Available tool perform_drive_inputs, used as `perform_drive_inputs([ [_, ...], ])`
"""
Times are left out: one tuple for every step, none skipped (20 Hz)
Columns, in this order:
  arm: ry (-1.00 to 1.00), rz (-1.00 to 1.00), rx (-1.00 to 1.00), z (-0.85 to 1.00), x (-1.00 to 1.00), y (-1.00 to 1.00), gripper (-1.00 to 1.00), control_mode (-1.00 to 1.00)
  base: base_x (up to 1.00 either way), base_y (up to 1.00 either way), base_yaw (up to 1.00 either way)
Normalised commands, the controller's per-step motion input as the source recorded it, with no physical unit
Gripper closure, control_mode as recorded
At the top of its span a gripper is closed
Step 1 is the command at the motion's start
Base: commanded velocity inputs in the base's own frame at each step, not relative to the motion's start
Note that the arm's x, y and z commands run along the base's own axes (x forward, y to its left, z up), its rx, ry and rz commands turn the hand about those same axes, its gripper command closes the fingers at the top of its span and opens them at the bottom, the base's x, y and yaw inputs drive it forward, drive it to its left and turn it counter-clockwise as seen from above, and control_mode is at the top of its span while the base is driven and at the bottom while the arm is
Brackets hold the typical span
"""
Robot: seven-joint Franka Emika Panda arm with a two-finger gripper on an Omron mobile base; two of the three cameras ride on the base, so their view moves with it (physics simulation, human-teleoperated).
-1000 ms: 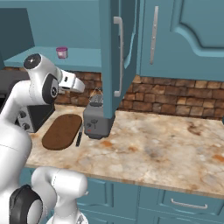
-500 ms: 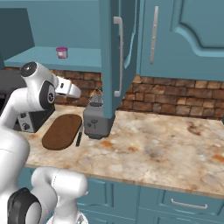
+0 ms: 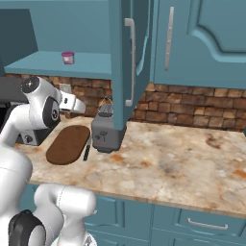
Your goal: Pick the bread, place it on the cutting board, pick the jam, place it on the counter, and close the cabinet.
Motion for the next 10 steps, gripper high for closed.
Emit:
perform_drive_inputs([
  [0.0,0.12,0.0,-0.16,0.0,0.09,1.0,-1.0,0.0,0.0,0.0],
  [0.0,0.11,0.0,-0.15,0.0,0.11,1.0,-1.0,0.0,0.0,0.0],
  [0.0,0.11,0.0,-0.15,0.0,0.13,1.0,-1.0,0.0,0.0,0.0],
  [0.0,0.11,0.0,-0.21,0.0,0.13,1.0,-1.0,0.0,0.0,0.0],
  [0.0,0.12,0.0,-0.24,0.01,0.11,1.0,-1.0,0.0,0.0,0.0],
  [0.0,0.12,0.0,-0.29,0.04,0.11,1.0,-1.0,0.0,0.0,0.0],
  [0.0,0.11,0.0,-0.28,0.03,0.14,1.0,-1.0,0.0,0.0,0.0],
  [0.0,0.11,0.0,-0.28,0.02,0.16,1.0,-1.0,0.0,0.0,0.0],
  [0.0,0.08,0.0,-0.3,0.02,0.23,1.0,-1.0,0.0,0.0,0.0],
  [0.0,0.05,0.0,-0.28,0.05,0.27,1.0,-1.0,0.0,0.0,0.0],
])
